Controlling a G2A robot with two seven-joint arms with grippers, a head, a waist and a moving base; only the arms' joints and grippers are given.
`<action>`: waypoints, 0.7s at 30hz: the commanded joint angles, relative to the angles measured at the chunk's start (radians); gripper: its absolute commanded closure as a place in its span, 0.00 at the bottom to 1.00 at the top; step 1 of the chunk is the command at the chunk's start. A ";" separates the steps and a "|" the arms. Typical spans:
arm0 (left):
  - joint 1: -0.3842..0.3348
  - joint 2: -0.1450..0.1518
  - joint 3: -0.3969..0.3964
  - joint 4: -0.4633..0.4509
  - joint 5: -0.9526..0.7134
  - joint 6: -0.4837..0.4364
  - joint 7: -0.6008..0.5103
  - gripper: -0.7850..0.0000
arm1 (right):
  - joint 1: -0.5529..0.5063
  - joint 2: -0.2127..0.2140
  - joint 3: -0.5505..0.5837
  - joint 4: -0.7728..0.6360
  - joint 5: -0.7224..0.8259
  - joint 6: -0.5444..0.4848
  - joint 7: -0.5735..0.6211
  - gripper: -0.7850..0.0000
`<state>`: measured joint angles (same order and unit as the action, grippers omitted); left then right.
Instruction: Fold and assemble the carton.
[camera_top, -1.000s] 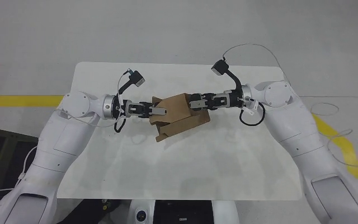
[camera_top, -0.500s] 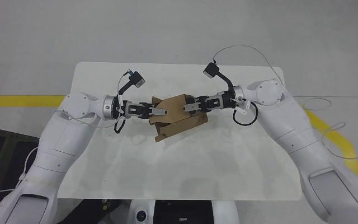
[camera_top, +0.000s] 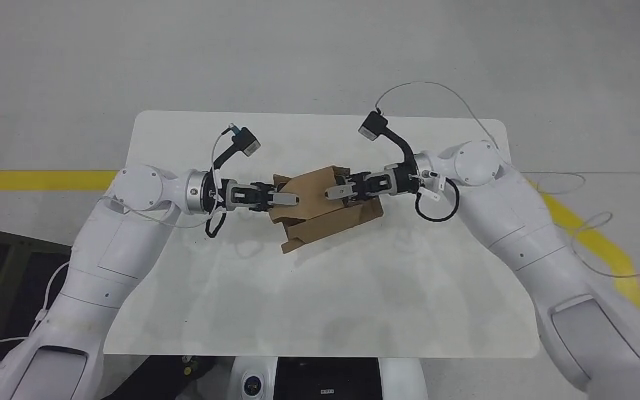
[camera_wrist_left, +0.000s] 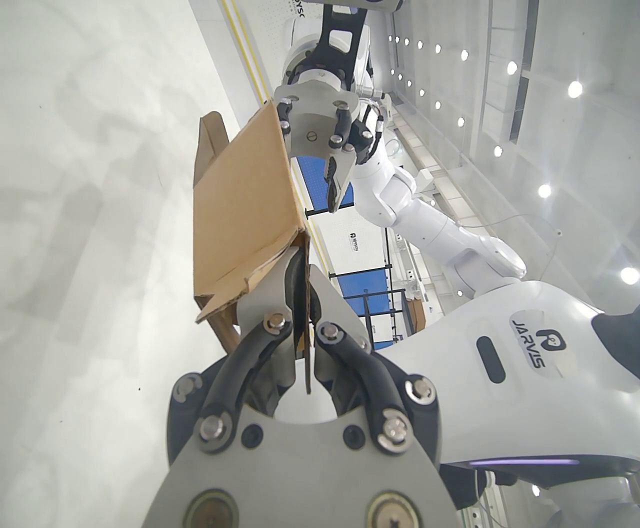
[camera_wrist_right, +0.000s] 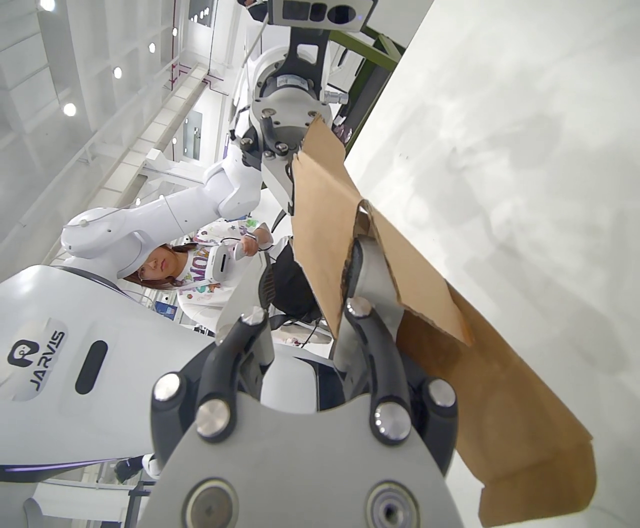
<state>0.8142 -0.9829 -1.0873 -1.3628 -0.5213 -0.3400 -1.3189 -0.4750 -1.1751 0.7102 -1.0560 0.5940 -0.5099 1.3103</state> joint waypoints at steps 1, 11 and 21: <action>0.001 0.000 0.001 -0.001 0.001 0.000 -0.002 1.00 | 0.007 -0.003 -0.011 0.001 0.004 0.006 0.006 0.67; 0.000 -0.004 0.006 0.000 0.002 0.000 -0.009 1.00 | 0.046 -0.025 -0.066 0.033 0.032 0.007 0.007 0.71; -0.005 -0.008 0.014 0.007 0.001 -0.003 -0.014 1.00 | 0.066 -0.037 -0.100 0.057 0.054 0.005 0.005 0.85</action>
<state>0.8104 -0.9910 -1.0735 -1.3570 -0.5216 -0.3435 -1.3326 -0.4094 -1.2121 0.6122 -1.0006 0.6462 -0.5057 1.3146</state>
